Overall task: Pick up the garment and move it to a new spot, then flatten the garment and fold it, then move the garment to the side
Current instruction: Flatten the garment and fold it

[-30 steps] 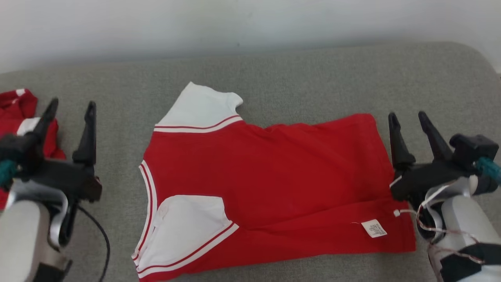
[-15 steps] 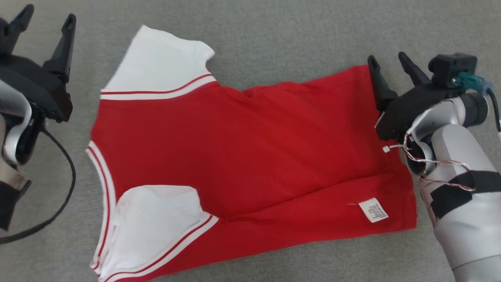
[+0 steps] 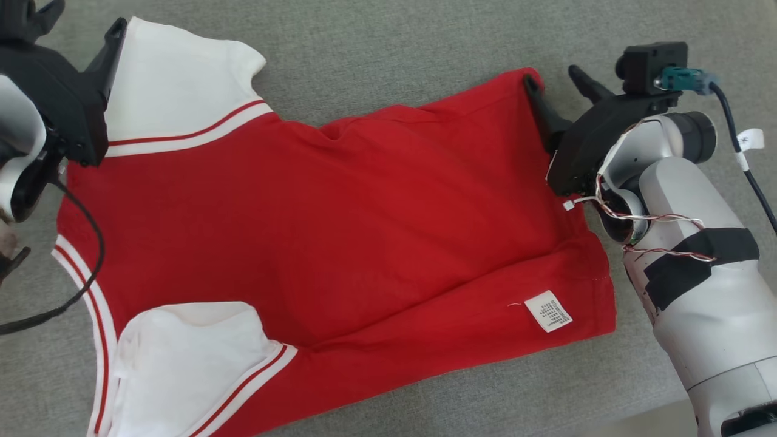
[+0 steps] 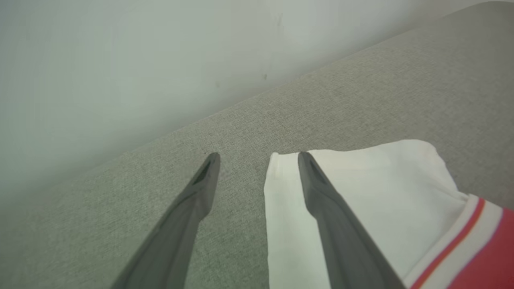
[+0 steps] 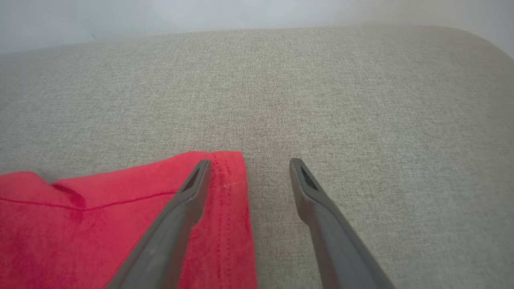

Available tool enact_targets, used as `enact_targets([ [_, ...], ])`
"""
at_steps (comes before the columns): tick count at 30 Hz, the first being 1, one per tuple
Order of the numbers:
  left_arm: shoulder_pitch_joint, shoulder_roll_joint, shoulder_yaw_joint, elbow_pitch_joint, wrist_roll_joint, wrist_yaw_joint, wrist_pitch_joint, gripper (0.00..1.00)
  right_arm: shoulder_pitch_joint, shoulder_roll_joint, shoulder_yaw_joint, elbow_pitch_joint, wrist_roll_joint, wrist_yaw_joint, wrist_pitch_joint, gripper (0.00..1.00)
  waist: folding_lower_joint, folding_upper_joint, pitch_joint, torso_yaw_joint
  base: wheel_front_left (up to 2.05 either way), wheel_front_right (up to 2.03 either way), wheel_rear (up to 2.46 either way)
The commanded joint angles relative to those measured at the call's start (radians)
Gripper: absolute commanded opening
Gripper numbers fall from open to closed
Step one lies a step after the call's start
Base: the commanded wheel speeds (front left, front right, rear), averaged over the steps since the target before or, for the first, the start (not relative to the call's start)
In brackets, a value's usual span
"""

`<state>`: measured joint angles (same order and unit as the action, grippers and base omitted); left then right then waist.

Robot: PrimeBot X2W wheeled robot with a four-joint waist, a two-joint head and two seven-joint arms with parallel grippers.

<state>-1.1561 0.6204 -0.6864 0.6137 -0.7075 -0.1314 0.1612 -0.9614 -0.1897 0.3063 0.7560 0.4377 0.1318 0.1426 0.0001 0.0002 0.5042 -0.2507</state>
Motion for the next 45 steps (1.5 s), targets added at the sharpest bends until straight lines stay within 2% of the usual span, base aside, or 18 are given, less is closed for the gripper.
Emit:
enact_targets([
  [1, -0.020, 0.012, -0.031, 0.013, -0.016, 0.002, 0.014, 1.00, -0.008, 0.005, 0.016, 0.008, 0.014, -0.002, 0.013, 1.00, -0.0001, -0.0002, 0.008, -0.012, 0.00, 0.00, 0.00],
  [15, -0.144, 0.031, -0.234, 0.099, -0.114, 0.002, 0.129, 1.00, -0.071, 0.028, 0.110, 0.047, 0.089, -0.002, 0.056, 1.00, -0.0001, -0.0002, 0.032, -0.042, 0.00, 0.00, 0.00],
  [23, -0.170, 0.025, -0.300, 0.132, -0.145, 0.002, 0.133, 1.00, -0.094, 0.034, 0.144, 0.074, 0.107, -0.003, 0.078, 1.00, -0.0001, -0.0002, 0.044, -0.056, 0.00, 0.00, 0.00],
  [24, -0.169, 0.024, -0.311, 0.136, -0.154, 0.002, 0.144, 0.95, -0.096, 0.033, 0.148, 0.078, 0.108, -0.003, 0.080, 0.76, -0.0001, -0.0002, 0.045, -0.057, 0.00, 0.00, 0.00],
  [25, -0.169, 0.023, -0.322, 0.140, -0.159, 0.002, 0.151, 0.42, -0.097, 0.033, 0.152, 0.080, 0.111, -0.003, 0.081, 0.34, -0.0001, -0.0002, 0.045, -0.057, 0.00, 0.00, 0.00],
  [26, -0.171, 0.023, -0.333, 0.141, -0.165, 0.002, 0.154, 0.09, -0.098, 0.032, 0.157, 0.075, 0.115, -0.002, 0.073, 0.16, -0.0001, -0.0002, 0.046, -0.057, 0.00, 0.00, 0.00],
  [27, -0.171, 0.023, -0.337, 0.147, -0.177, 0.002, 0.155, 0.00, -0.100, 0.031, 0.159, 0.075, 0.117, -0.003, 0.070, 0.00, -0.0001, -0.0002, 0.047, -0.057, 0.00, 0.00, 0.00],
  [29, -0.186, 0.026, -0.335, 0.170, -0.174, 0.002, 0.132, 0.00, -0.107, 0.027, 0.164, 0.077, 0.121, -0.003, 0.063, 0.00, -0.0001, -0.0002, 0.050, -0.053, 0.00, 0.00, 0.00],
  [36, -0.182, -0.020, -0.319, 0.230, -0.184, 0.002, 0.001, 0.00, -0.119, 0.014, 0.165, 0.083, 0.119, -0.002, -0.026, 0.00, -0.0001, -0.0002, 0.023, -0.023, 0.00, 0.00, 0.00],
  [38, -0.173, -0.041, -0.309, 0.222, -0.197, 0.002, -0.077, 0.00, -0.106, 0.008, 0.165, 0.088, 0.126, -0.002, -0.071, 0.00, -0.0001, -0.0002, -0.003, -0.004, 0.00, 0.00, 0.00],
  [40, -0.169, -0.045, -0.307, 0.216, -0.198, 0.002, -0.101, 0.00, -0.099, 0.002, 0.162, 0.090, 0.130, -0.003, -0.089, 0.00, -0.0001, -0.0002, -0.014, 0.005, 0.00, 0.00, 0.00],
  [45, -0.098, -0.036, -0.296, 0.160, -0.221, 0.002, -0.237, 0.00, -0.037, -0.029, 0.170, 0.082, 0.148, -0.002, -0.172, 0.00, -0.0001, -0.0002, -0.077, 0.048, 0.00, 0.00, 0.00],
])
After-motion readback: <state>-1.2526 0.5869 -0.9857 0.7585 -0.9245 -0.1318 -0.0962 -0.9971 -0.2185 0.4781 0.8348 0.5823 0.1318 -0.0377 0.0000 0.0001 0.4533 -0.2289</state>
